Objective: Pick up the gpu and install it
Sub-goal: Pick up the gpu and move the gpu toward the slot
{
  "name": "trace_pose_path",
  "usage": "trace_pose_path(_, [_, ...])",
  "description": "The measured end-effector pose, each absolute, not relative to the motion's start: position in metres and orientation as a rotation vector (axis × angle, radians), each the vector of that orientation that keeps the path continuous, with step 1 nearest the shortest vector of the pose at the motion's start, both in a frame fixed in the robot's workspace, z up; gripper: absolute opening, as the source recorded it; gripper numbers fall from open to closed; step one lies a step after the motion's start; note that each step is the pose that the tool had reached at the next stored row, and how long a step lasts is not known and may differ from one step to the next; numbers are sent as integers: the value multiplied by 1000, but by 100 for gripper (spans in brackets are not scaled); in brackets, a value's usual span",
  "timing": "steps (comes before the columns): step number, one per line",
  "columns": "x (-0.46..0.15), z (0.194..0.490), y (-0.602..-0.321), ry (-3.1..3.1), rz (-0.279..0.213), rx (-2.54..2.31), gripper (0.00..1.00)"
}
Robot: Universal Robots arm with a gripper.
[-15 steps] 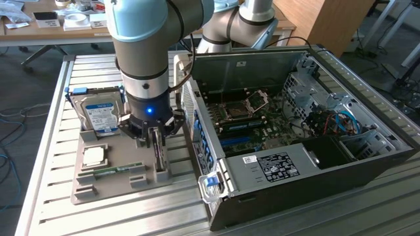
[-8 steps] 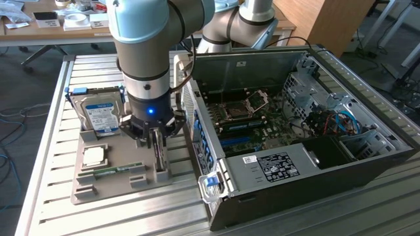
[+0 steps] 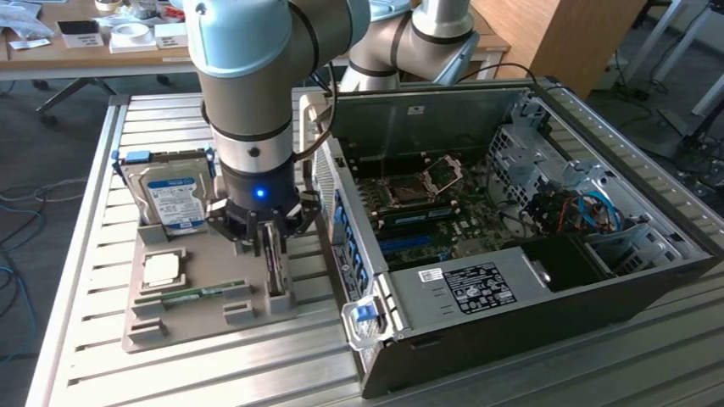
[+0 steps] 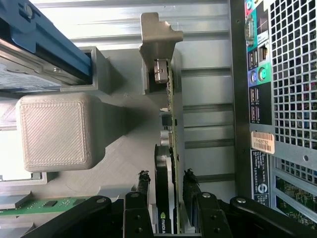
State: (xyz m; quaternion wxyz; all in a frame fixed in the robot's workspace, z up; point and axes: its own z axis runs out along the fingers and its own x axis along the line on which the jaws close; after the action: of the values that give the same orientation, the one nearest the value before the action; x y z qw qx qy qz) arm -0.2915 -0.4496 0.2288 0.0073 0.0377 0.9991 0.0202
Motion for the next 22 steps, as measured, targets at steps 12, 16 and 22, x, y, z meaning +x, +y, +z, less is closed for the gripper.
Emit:
trace_pose_path(12, [-292,228,-449,3124,63,118,41])
trace_pose_path(16, [-292,228,-449,3124,63,118,41])
trace_pose_path(22, [-292,228,-449,3124,63,118,41])
